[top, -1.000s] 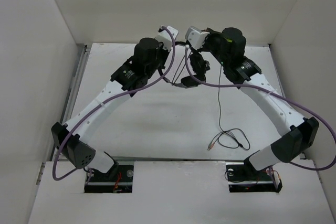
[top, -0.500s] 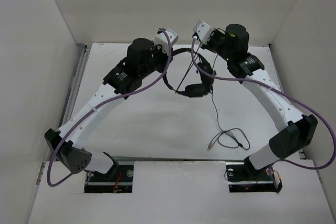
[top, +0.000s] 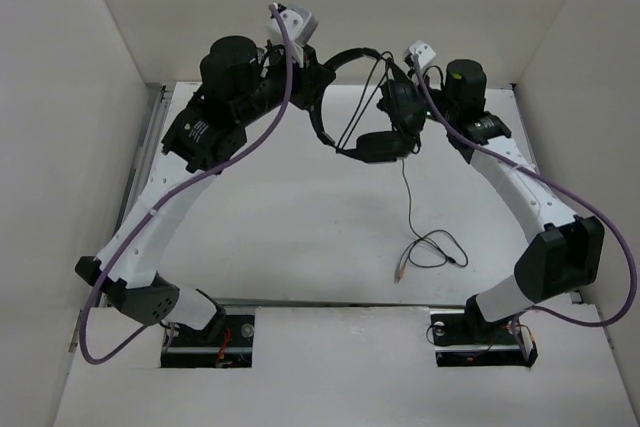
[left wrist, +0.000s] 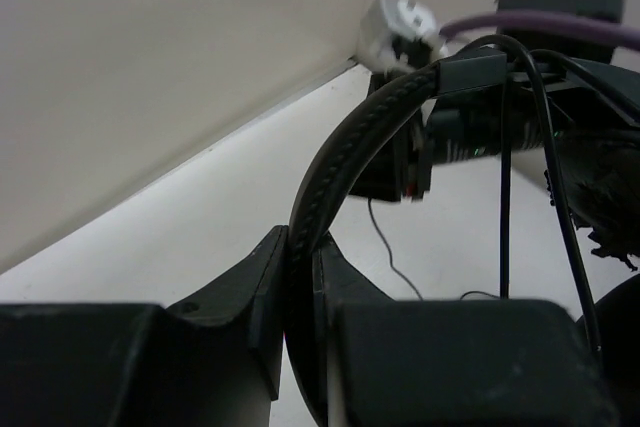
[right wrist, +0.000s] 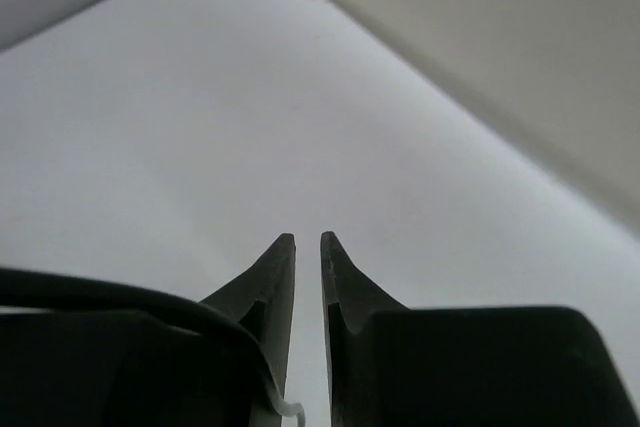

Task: Wrap the headphones

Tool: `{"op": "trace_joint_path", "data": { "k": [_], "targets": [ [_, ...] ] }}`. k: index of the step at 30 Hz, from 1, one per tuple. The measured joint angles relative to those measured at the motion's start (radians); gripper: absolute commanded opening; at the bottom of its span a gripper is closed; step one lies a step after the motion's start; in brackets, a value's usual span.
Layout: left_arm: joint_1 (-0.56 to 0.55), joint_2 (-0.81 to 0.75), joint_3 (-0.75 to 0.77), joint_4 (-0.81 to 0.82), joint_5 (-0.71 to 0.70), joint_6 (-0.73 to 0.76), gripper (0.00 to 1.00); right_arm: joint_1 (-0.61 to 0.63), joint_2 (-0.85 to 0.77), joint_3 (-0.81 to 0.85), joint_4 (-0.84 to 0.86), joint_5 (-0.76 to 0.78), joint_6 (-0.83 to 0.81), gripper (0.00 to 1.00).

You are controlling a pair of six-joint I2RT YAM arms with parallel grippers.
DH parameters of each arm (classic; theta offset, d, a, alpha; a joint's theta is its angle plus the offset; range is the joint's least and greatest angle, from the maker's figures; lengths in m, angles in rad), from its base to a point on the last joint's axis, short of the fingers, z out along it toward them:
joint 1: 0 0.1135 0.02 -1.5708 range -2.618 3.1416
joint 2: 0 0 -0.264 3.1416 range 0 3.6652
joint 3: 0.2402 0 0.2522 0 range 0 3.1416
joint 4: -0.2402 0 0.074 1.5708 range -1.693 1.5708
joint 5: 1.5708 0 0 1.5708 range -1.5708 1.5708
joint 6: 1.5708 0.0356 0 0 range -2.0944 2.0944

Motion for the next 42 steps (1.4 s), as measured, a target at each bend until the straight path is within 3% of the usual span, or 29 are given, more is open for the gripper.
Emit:
{"op": "trace_joint_path", "data": {
  "k": [5, 10, 16, 22, 31, 38, 42],
  "targets": [
    [0.029, 0.045, 0.082, -0.004, 0.029, -0.077, 0.0, 0.015, -0.002, -0.142, 0.126, -0.154, 0.306, 0.26],
    [0.051, 0.116, 0.156, -0.004, 0.019, -0.13, 0.0, 0.053, -0.012, -0.267, 0.371, -0.248, 0.648, 0.3],
    [0.079, 0.198, 0.266, -0.004, -0.03, -0.164, 0.0, 0.124, -0.043, -0.38, 0.583, -0.285, 0.885, 0.36],
    [0.106, 0.239, 0.343, 0.013, -0.123, -0.169, 0.0, 0.171, -0.052, -0.453, 0.698, -0.299, 1.003, 0.4],
    [0.124, 0.27, 0.371, 0.066, -0.335, -0.149, 0.0, 0.206, -0.078, -0.493, 0.738, -0.31, 1.064, 0.38],
    [0.131, 0.313, 0.383, 0.093, -0.491, -0.102, 0.0, 0.244, -0.08, -0.493, 0.744, -0.34, 1.059, 0.32],
    [0.137, 0.328, 0.383, 0.108, -0.569, -0.074, 0.0, 0.279, -0.08, -0.492, 0.72, -0.36, 1.028, 0.23]
  ]
}}
